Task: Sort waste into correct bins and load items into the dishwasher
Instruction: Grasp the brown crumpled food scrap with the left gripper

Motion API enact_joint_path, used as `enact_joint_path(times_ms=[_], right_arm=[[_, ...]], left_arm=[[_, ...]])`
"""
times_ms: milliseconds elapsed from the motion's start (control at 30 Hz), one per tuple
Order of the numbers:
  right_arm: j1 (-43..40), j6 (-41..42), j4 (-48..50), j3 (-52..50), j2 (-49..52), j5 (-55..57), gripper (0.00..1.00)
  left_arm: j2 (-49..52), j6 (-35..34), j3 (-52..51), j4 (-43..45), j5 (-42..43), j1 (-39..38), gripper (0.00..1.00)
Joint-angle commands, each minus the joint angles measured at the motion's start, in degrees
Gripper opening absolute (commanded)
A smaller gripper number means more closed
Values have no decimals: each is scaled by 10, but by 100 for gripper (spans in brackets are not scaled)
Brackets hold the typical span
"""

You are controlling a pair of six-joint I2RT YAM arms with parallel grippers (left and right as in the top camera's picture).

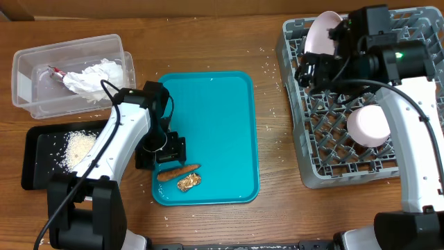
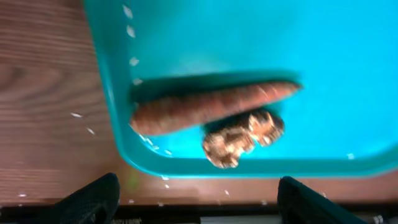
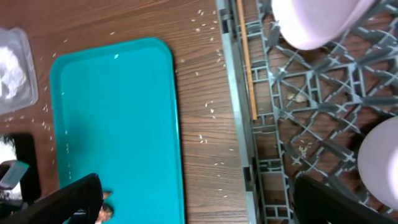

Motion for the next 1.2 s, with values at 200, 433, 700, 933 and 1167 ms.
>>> enact_joint_path(times_ms=[200, 433, 700, 933, 1167], right_arm=[[-3, 15, 2, 0, -2, 25, 100], [-3, 15, 3, 0, -2, 73, 100], [-3, 15, 33, 0, -2, 95, 100], [-3, 15, 54, 0, -2, 98, 100], [-3, 14, 54, 0, -2, 135, 100]], left_arm=[[-5, 34, -6, 102, -94, -4, 87], [-5, 129, -6, 67, -90, -4, 71], [-5, 141, -6, 78, -44, -4, 100], [-5, 141, -6, 83, 159, -4, 100], [-5, -105, -6, 17, 106, -17, 77]])
